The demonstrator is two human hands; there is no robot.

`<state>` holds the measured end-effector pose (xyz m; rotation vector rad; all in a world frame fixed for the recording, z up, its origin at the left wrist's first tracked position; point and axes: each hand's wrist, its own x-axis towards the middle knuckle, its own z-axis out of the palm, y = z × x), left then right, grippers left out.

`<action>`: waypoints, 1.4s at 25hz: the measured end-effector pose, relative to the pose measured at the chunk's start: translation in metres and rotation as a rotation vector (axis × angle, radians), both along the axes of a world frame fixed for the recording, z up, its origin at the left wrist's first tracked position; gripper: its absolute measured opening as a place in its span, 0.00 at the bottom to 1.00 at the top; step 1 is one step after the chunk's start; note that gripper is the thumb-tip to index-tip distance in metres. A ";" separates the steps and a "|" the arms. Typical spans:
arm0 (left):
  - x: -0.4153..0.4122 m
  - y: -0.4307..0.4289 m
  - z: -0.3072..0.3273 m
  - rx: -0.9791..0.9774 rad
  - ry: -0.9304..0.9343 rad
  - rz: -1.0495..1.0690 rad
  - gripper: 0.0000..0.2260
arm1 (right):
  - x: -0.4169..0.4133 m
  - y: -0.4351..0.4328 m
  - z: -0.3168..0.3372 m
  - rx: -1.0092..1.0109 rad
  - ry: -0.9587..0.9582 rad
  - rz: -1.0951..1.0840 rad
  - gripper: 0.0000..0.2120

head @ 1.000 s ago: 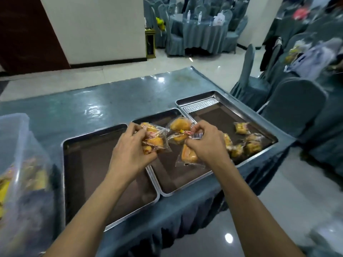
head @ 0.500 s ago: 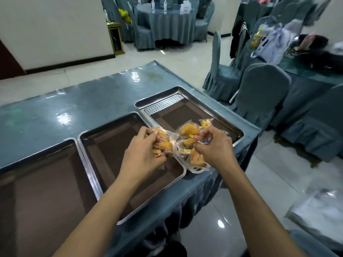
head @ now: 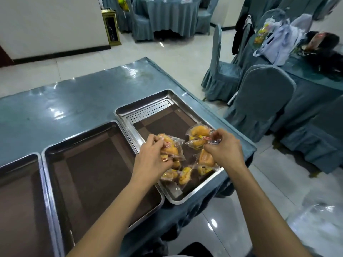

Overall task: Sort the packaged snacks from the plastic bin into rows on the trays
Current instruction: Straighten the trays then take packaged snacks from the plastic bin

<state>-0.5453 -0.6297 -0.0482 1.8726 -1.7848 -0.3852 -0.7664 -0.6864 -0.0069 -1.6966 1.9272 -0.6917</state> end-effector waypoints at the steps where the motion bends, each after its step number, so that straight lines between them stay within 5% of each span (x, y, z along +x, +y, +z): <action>1: -0.006 -0.007 -0.006 0.013 -0.012 0.006 0.15 | -0.006 -0.011 -0.005 0.005 0.021 0.002 0.10; 9: -0.053 -0.070 -0.049 0.124 -0.022 0.073 0.14 | -0.038 -0.115 -0.042 0.075 0.296 0.127 0.13; 17: -0.110 -0.108 -0.076 0.377 -0.052 0.194 0.20 | -0.064 -0.182 -0.080 0.241 0.370 0.396 0.12; 21: -0.116 -0.110 -0.082 0.531 -0.018 0.150 0.26 | -0.070 -0.199 -0.092 0.340 0.405 0.578 0.23; 24: -0.117 -0.110 -0.076 0.494 -0.018 0.198 0.25 | -0.068 -0.207 -0.092 0.211 0.480 0.606 0.25; 29: -0.112 -0.102 -0.058 0.334 0.016 0.278 0.16 | -0.058 -0.205 -0.087 0.066 0.485 0.643 0.12; 35: -0.105 -0.085 -0.039 0.240 0.085 0.363 0.12 | -0.031 -0.188 -0.072 -0.013 0.272 0.803 0.08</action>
